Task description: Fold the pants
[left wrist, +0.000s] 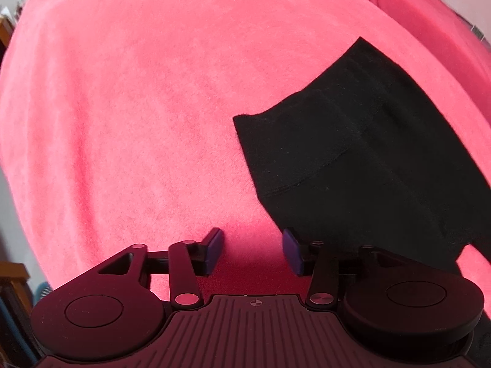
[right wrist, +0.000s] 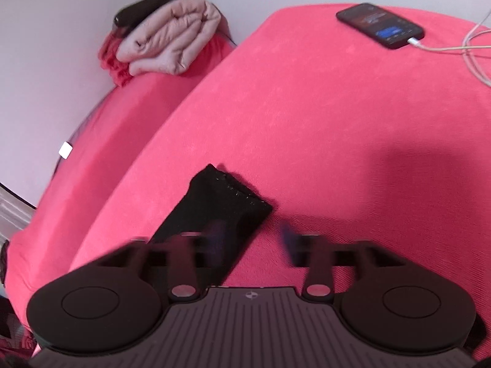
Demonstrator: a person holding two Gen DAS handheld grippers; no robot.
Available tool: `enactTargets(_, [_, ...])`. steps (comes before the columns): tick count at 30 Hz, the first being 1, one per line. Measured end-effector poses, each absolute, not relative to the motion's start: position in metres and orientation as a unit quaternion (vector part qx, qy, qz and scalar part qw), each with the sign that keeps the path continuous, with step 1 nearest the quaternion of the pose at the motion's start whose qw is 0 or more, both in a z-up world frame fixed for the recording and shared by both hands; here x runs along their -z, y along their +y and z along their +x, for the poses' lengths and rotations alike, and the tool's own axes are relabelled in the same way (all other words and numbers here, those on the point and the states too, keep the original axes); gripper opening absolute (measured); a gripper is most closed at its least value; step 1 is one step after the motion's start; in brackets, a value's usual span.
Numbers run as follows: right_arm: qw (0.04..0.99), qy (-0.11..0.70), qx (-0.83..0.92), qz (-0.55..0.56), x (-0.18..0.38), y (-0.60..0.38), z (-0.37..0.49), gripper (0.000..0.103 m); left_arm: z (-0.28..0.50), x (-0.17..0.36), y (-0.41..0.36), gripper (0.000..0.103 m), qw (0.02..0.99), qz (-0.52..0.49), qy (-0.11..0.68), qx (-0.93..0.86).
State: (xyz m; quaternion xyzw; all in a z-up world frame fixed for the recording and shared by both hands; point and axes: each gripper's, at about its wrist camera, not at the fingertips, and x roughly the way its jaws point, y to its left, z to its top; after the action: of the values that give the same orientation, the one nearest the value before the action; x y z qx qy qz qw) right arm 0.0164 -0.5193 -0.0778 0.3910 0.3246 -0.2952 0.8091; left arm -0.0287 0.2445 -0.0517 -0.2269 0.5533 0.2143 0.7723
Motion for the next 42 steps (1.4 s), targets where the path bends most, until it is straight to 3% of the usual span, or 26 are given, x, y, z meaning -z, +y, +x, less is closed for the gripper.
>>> enactTargets(17, [0.827, 0.416, 0.129, 0.355, 0.052, -0.413, -0.085, 0.062, -0.04, 0.056, 0.244, 0.103, 0.779, -0.291, 0.539, -0.135])
enactTargets(26, [0.797, 0.437, 0.171, 0.379, 0.061, -0.415, -0.12, 0.061, -0.041, 0.055, 0.244, 0.102, 0.788, -0.287, 0.529, -0.129])
enactTargets(32, [0.787, 0.426, 0.187, 0.405, 0.07, -0.421, -0.121, 0.056, -0.037, 0.06, 0.247, 0.075, 0.788, -0.277, 0.532, -0.143])
enactTargets(34, [0.789, 0.428, 0.186, 0.399, 0.069, -0.418, -0.115, 0.05, -0.036, 0.061, 0.247, 0.069, 0.787, -0.278, 0.53, -0.149])
enactTargets(36, [0.788, 0.436, 0.192, 0.39, 0.071, -0.419, -0.109, 0.031, -0.034, 0.062, 0.244, 0.066, 0.788, -0.278, 0.529, -0.151])
enactTargets(39, [0.783, 0.437, 0.198, 0.396, 0.074, -0.425, -0.107, 0.015, -0.032, 0.058, 0.243, 0.063, 0.791, -0.278, 0.523, -0.152])
enactTargets(42, [0.781, 0.431, 0.196, 0.408, 0.074, -0.431, -0.11, 0.009, -0.044, 0.056, 0.248, 0.062, 0.795, -0.277, 0.518, -0.151])
